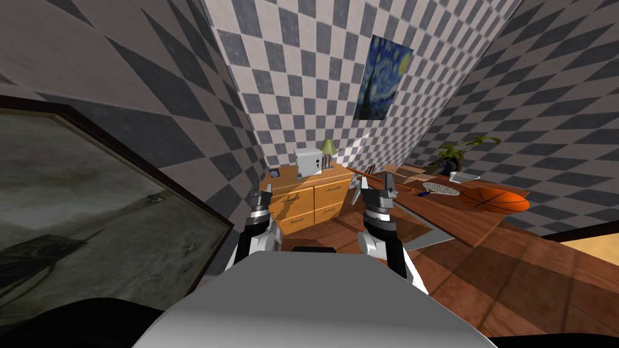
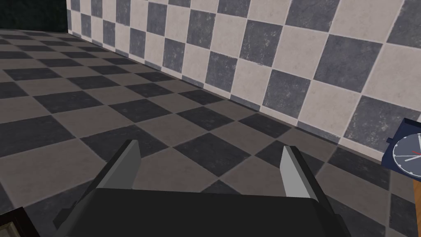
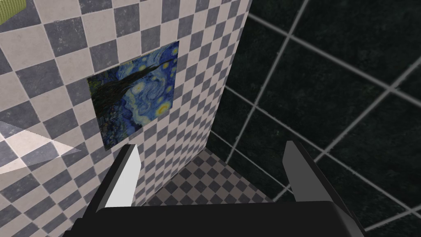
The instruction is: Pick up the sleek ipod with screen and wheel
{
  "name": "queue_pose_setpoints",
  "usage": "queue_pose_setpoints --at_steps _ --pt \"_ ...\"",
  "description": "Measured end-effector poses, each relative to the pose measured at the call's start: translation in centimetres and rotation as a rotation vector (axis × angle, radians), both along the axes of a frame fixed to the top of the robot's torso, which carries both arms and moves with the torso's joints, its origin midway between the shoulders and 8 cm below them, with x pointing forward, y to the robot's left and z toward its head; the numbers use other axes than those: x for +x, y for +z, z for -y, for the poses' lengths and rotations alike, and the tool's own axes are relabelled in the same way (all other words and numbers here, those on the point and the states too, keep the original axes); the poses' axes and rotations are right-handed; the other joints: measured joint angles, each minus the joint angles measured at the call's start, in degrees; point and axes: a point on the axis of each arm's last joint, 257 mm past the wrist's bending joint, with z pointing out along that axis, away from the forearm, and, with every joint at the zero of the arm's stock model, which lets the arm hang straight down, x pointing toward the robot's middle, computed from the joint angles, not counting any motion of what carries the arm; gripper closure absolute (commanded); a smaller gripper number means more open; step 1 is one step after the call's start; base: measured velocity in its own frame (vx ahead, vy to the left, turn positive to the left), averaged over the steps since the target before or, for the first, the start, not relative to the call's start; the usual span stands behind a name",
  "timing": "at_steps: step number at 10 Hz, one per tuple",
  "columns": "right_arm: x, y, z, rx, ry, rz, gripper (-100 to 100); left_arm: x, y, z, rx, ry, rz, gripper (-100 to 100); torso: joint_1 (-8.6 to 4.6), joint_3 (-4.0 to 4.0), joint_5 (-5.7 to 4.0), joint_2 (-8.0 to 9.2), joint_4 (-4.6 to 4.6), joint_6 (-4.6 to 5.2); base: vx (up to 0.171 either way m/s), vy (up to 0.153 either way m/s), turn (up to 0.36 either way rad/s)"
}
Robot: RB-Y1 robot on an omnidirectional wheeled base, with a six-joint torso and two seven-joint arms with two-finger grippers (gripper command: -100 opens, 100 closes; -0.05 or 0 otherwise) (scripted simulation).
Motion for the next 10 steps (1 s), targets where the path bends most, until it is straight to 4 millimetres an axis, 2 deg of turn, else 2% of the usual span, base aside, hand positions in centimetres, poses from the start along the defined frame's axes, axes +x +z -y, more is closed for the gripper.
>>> queue_pose_setpoints --at_steps 5,10 --pt "0.0 0.0 0.0 0.000 0.000 0.000 0 0.3 0.3 1.8 0.079 -0.081 -0.036 -100 -0.10 0.04 -0.02 0.07 0.02 0.00 -0.014 -0.024 0.038" --pt "0.0 0.0 0.0 0.000 0.000 0.000 0 1.3 -0.3 3.9 0.114 -0.168 -0.118 -100 -0.15 0.14 -0.03 0.23 0.05 0.01 -0.060 -0.044 0.010"
